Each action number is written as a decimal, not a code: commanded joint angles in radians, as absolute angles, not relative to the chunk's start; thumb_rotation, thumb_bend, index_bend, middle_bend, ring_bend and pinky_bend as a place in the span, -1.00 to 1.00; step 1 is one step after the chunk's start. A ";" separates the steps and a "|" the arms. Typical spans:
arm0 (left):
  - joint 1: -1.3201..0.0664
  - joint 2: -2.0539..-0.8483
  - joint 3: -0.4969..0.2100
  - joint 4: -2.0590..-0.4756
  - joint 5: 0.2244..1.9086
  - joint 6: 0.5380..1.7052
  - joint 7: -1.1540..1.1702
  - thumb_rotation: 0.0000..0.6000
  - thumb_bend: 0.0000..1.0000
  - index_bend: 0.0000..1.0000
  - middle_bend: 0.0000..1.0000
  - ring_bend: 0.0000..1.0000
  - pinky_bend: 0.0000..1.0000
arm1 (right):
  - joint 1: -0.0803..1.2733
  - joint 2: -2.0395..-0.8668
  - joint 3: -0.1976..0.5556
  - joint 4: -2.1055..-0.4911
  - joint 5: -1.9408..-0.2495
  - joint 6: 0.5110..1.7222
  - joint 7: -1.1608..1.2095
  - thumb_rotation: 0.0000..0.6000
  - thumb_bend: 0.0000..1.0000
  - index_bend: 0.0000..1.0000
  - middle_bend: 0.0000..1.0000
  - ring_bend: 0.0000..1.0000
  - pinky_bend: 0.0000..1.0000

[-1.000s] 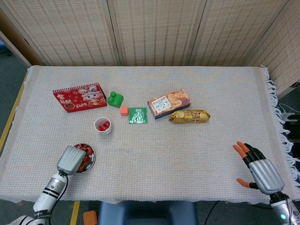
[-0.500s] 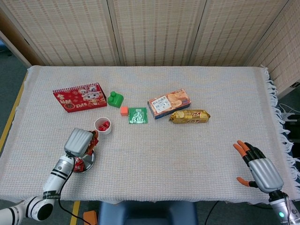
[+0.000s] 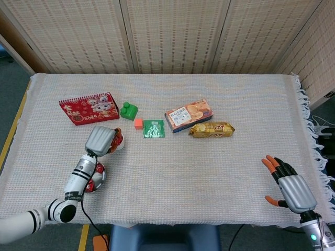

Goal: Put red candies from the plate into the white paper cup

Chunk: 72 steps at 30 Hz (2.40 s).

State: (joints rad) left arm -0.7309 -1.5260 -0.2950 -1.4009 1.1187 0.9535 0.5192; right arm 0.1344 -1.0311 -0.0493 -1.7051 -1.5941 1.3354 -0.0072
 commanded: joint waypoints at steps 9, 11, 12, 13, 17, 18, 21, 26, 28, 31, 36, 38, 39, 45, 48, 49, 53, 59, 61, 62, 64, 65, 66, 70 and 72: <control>-0.771 -1.566 -0.268 -1.303 1.066 0.936 0.522 1.00 -0.18 0.02 0.05 0.68 1.00 | 0.132 -1.027 -0.050 -1.703 -1.598 1.341 0.004 1.00 -0.88 -1.00 -1.00 -1.00 -0.72; -0.769 -1.561 -0.261 -1.308 1.064 0.937 0.515 1.00 -0.18 -0.13 -0.10 0.67 1.00 | 0.132 -1.027 -0.051 -1.704 -1.600 1.342 0.003 1.00 -0.88 -1.00 -1.00 -1.00 -0.72; -0.769 -1.560 -0.257 -1.308 1.067 0.940 0.513 1.00 -0.18 -0.21 -0.20 0.67 1.00 | 0.132 -1.027 -0.051 -1.705 -1.601 1.343 0.002 1.00 -0.88 -1.00 -1.00 -1.00 -0.72; -0.769 -1.559 -0.253 -1.308 1.070 0.945 0.511 1.00 -0.18 -0.30 -0.29 0.67 1.00 | 0.132 -1.027 -0.052 -1.706 -1.603 1.343 0.001 1.00 -0.88 -1.00 -1.00 -1.00 -0.72; -0.768 -1.552 -0.249 -1.315 1.078 0.959 0.493 1.00 -0.19 -0.50 -0.47 0.66 1.00 | 0.132 -1.028 -0.053 -1.706 -1.603 1.342 -0.001 1.00 -0.88 -1.00 -1.00 -1.00 -0.72; -0.768 -1.551 -0.248 -1.316 1.081 0.962 0.490 1.00 -0.19 -0.53 -0.49 0.66 1.00 | 0.132 -1.029 -0.053 -1.706 -1.603 1.341 -0.002 1.00 -0.88 -1.00 -1.00 -1.00 -0.72; -0.769 -1.545 -0.245 -1.322 1.085 0.969 0.479 1.00 -0.19 -0.56 -0.51 0.65 1.00 | 0.132 -1.029 -0.052 -1.707 -1.603 1.341 -0.002 1.00 -0.88 -1.00 -1.00 -1.00 -0.72; -0.763 -1.532 -0.232 -1.348 1.093 0.982 0.471 1.00 -0.19 -0.56 -0.51 0.65 1.00 | 0.131 -1.028 -0.052 -1.706 -1.604 1.345 0.001 1.00 -0.88 -1.00 -1.00 -1.00 -0.72; -0.752 -1.520 -0.226 -1.375 1.107 0.999 0.456 1.00 -0.19 -0.56 -0.51 0.65 1.00 | 0.131 -1.027 -0.053 -1.705 -1.606 1.344 0.003 1.00 -0.88 -1.00 -1.00 -1.00 -0.72; -0.717 -1.485 -0.204 -1.442 1.156 1.046 0.409 1.00 -0.19 -0.56 -0.51 0.65 1.00 | 0.130 -1.026 -0.054 -1.704 -1.608 1.346 0.006 1.00 -0.88 -1.00 -1.00 -1.00 -0.72; -0.625 -1.415 -0.114 -1.541 1.263 1.122 0.313 1.00 -0.19 -0.69 -0.58 0.65 1.00 | 0.130 -1.024 -0.057 -1.704 -1.617 1.349 0.009 1.00 -0.88 -1.00 -1.00 -1.00 -0.72; -0.581 -1.387 -0.059 -1.567 1.298 1.141 0.287 1.00 -0.19 -0.72 -0.61 0.65 1.00 | 0.130 -1.024 -0.060 -1.705 -1.623 1.350 0.011 1.00 -0.88 -1.00 -1.00 -1.00 -0.72; -0.563 -1.377 -0.036 -1.573 1.312 1.149 0.277 1.00 -0.20 -0.73 -0.62 0.65 1.00 | 0.129 -1.023 -0.060 -1.705 -1.624 1.351 0.012 1.00 -0.88 -1.00 -1.00 -1.00 -0.72; -0.472 -1.352 0.076 -1.549 1.370 1.174 0.246 1.00 -0.22 -0.83 -0.71 0.65 1.00 | 0.130 -1.023 -0.066 -1.706 -1.637 1.351 0.012 1.00 -0.88 -1.00 -1.00 -1.00 -0.72; -0.450 -1.356 0.094 -1.530 1.362 1.165 0.258 1.00 -0.23 -0.86 -0.76 0.65 1.00 | 0.130 -1.023 -0.069 -1.707 -1.644 1.353 0.013 1.00 -0.88 -1.00 -1.00 -1.00 -0.72; -0.446 -1.356 0.097 -1.525 1.359 1.160 0.261 1.00 -0.23 -0.87 -0.77 0.65 1.00 | 0.129 -1.022 -0.070 -1.707 -1.646 1.354 0.014 1.00 -0.88 -1.00 -1.00 -1.00 -0.72; -0.435 -1.358 0.101 -1.507 1.354 1.149 0.288 1.00 -0.22 -0.87 -0.79 0.65 1.00 | 0.127 -1.020 -0.071 -1.706 -1.649 1.359 0.017 1.00 -0.88 -1.00 -1.00 -1.00 -0.72; -0.427 -1.372 0.103 -1.476 1.337 1.120 0.347 1.00 -0.23 -0.84 -0.79 0.65 1.00 | 0.122 -1.018 -0.073 -1.706 -1.653 1.368 0.020 1.00 -0.88 -1.00 -1.00 -1.00 -0.72; -0.425 -1.383 0.101 -1.460 1.331 1.112 0.363 1.00 -0.23 -0.80 -0.76 0.65 1.00 | 0.122 -1.017 -0.074 -1.706 -1.654 1.369 0.020 1.00 -0.88 -1.00 -1.00 -1.00 -0.72; -0.423 -1.388 0.100 -1.452 1.331 1.111 0.370 1.00 -0.23 -0.77 -0.74 0.65 1.00 | 0.121 -1.017 -0.074 -1.705 -1.654 1.369 0.020 1.00 -0.88 -1.00 -1.00 -1.00 -0.72; -0.420 -1.400 0.097 -1.437 1.333 1.112 0.382 1.00 -0.24 -0.71 -0.68 0.65 1.00 | 0.122 -1.017 -0.074 -1.705 -1.654 1.367 0.020 1.00 -0.88 -1.00 -1.00 -1.00 -0.72; -0.419 -1.404 0.096 -1.432 1.335 1.112 0.385 1.00 -0.24 -0.67 -0.63 0.65 1.00 | 0.122 -1.017 -0.074 -1.705 -1.654 1.367 0.020 1.00 -0.88 -1.00 -1.00 -1.00 -0.72; -0.418 -1.409 0.095 -1.426 1.338 1.114 0.389 1.00 -0.23 -0.64 -0.59 0.65 1.00 | 0.123 -1.018 -0.074 -1.705 -1.654 1.366 0.019 1.00 -0.88 -1.00 -1.00 -1.00 -0.72; -0.411 -1.428 0.089 -1.403 1.353 1.124 0.394 1.00 -0.23 -0.51 -0.44 0.65 1.00 | 0.124 -1.018 -0.073 -1.706 -1.652 1.363 0.017 1.00 -0.88 -1.00 -1.00 -1.00 -0.72; -0.409 -1.434 0.086 -1.393 1.358 1.127 0.393 1.00 -0.23 -0.43 -0.38 0.65 1.00 | 0.124 -1.018 -0.073 -1.706 -1.652 1.363 0.017 1.00 -0.88 -1.00 -1.00 -1.00 -0.72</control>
State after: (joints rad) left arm -0.4105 -1.4318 0.0879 -1.3958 1.3560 1.1255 0.3937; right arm 0.1239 -1.0185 -0.0730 -1.7061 -1.6517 1.3634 0.0172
